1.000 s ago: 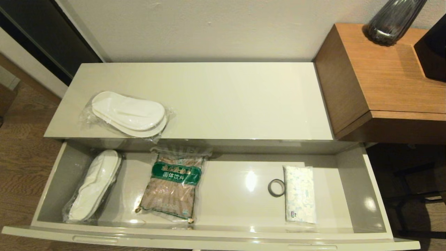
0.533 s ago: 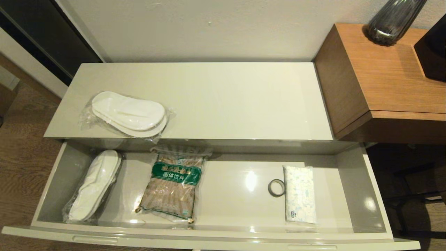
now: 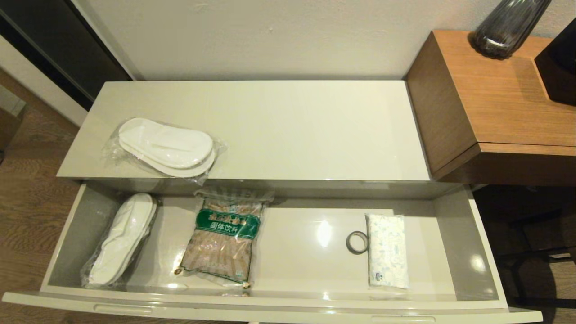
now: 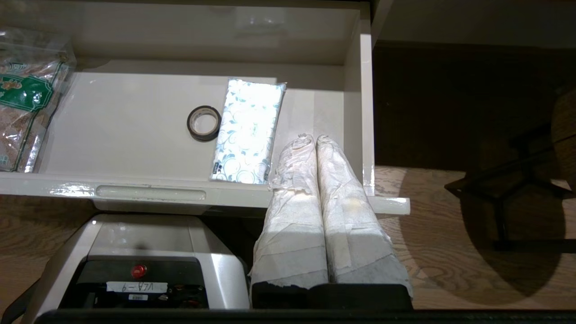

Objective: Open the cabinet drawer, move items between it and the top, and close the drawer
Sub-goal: Close the drawer

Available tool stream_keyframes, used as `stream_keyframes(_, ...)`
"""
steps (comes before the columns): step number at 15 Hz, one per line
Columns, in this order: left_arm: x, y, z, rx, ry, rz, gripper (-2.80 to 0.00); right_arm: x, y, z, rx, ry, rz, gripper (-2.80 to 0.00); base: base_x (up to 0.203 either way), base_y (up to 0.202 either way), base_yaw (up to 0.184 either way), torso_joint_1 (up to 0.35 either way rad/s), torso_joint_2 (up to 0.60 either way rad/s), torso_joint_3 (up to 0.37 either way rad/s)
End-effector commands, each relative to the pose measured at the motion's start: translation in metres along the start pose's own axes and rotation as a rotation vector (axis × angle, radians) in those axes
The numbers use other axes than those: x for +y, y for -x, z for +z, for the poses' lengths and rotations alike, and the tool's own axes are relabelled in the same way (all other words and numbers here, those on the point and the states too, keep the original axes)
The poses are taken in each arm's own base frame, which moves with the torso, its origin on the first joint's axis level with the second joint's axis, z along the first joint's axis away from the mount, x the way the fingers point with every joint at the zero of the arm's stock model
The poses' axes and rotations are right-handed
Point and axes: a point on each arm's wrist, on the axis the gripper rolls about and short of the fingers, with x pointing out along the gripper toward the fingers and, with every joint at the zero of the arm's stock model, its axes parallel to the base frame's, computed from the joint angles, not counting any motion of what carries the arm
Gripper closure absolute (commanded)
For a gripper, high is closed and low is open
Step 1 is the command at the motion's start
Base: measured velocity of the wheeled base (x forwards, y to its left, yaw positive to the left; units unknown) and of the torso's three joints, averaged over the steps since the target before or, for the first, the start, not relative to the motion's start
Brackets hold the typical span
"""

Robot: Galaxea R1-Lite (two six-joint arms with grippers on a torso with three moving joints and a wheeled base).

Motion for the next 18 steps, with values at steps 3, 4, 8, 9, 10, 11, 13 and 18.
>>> stream_keyframes(3, 0.0, 0.0, 0.0, 0.002, 0.0, 0.001, 0.0, 0.0, 0.0, 0.0, 0.011, 0.021, 0.003, 0.0, 0.0, 0.0, 0.0, 0.0, 0.0, 0.0)
stream_keyframes(4, 0.0, 0.0, 0.0, 0.002, 0.0, 0.001, 0.0, 0.0, 0.001, -0.002, 0.04, 0.012, 0.001, 0.0, 0.0, 0.0, 0.0, 0.0, 0.0, 0.0)
stream_keyframes(8, 0.0, 0.0, 0.0, 0.002, 0.0, 0.001, 0.0, -0.001, 0.002, 0.014, 0.061, 0.041, 0.005, 0.0, 0.0, 0.0, 0.0, 0.0, 0.0, 0.0)
stream_keyframes(9, 0.0, 0.0, 0.0, 0.002, 0.0, 0.001, 0.0, -0.001, 0.0, 0.034, 0.079, 0.03, 0.017, 0.0, 0.0, 0.0, 0.0, 0.0, 0.0, 0.0)
stream_keyframes(10, 0.0, 0.0, 0.0, 0.002, 0.002, 0.001, 0.0, -0.002, -0.008, 0.056, 0.122, 0.016, 0.034, 0.0, 0.0, 0.0, 0.0, 0.0, 0.0, 0.0)
stream_keyframes(11, 0.0, 0.0, 0.0, 0.002, 0.0, 0.001, 0.0, -0.002, -0.021, 0.075, 0.182, 0.003, 0.051, 0.0, 0.0, 0.0, 0.0, 0.0, 0.0, 0.0)
stream_keyframes(13, 0.0, 0.0, 0.0, 0.002, 0.001, 0.001, 0.0, -0.004, -0.055, 0.102, 0.336, -0.019, 0.077, 0.0, 0.0, 0.0, 0.0, 0.0, 0.0, 0.0)
stream_keyframes(18, 0.0, 0.0, 0.0, 0.002, 0.0, 0.001, 0.0, -0.001, -0.124, 0.104, 0.715, -0.08, 0.129, 0.0, 0.0, 0.0, 0.0, 0.0, 0.0, 0.0)
